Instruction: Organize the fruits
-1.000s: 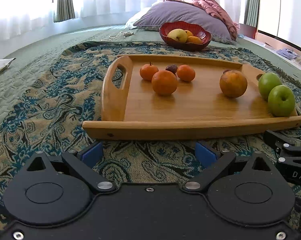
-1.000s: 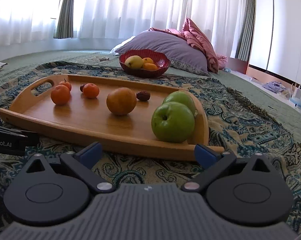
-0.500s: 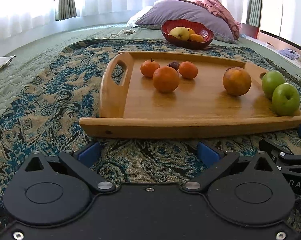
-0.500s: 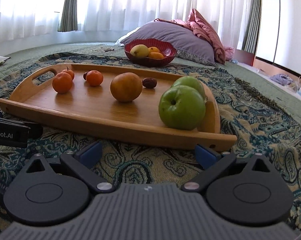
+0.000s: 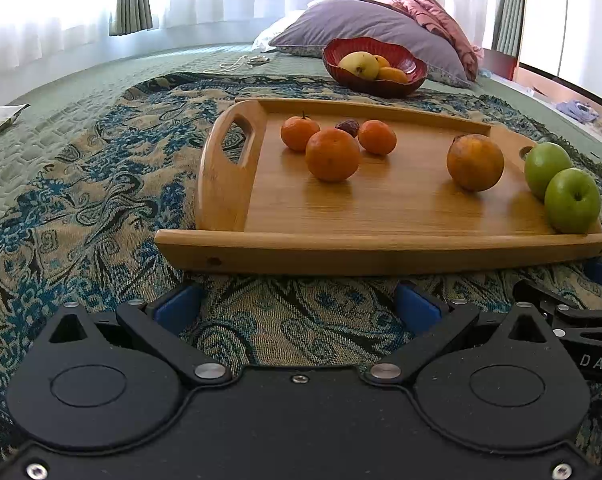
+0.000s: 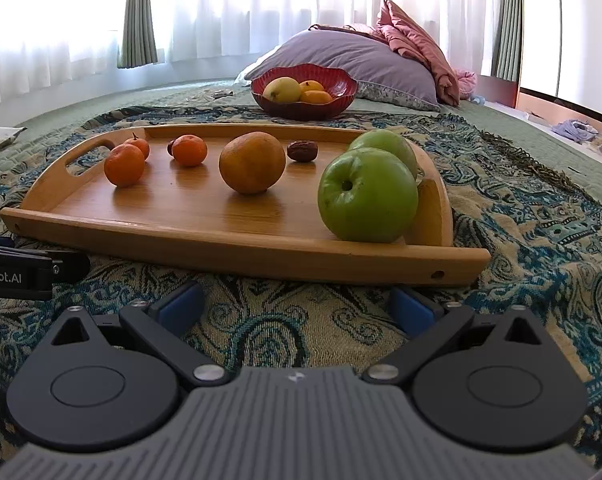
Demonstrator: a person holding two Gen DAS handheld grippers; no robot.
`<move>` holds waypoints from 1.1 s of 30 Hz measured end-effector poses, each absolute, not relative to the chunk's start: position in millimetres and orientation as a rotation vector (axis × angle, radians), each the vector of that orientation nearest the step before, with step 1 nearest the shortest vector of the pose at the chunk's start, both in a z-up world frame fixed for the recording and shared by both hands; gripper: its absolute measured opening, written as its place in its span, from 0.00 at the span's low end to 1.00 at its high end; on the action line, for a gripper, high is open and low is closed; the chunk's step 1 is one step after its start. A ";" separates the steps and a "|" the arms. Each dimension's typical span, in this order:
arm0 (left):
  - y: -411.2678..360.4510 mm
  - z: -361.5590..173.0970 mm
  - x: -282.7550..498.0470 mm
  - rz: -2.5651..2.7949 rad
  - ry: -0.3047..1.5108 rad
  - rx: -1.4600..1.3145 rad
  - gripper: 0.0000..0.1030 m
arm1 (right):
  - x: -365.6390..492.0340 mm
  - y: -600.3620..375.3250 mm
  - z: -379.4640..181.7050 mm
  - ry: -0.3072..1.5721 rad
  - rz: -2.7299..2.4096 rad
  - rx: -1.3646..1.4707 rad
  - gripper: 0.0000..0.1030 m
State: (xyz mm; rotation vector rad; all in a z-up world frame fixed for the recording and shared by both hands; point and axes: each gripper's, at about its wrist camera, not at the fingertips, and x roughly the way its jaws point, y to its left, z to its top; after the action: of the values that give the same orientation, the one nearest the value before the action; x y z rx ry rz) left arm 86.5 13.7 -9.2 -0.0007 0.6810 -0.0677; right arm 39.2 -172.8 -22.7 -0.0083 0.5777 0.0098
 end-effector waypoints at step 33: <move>15.4 -9.8 87.2 -0.068 0.685 -0.009 1.00 | 39.6 -171.3 -22.7 0.581 0.007 -0.020 1.00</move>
State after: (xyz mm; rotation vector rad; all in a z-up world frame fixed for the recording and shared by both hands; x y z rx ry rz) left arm 87.2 15.4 -9.8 -0.0091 0.6846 -0.0677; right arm 39.6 -171.3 -22.7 -0.0203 0.5811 0.0073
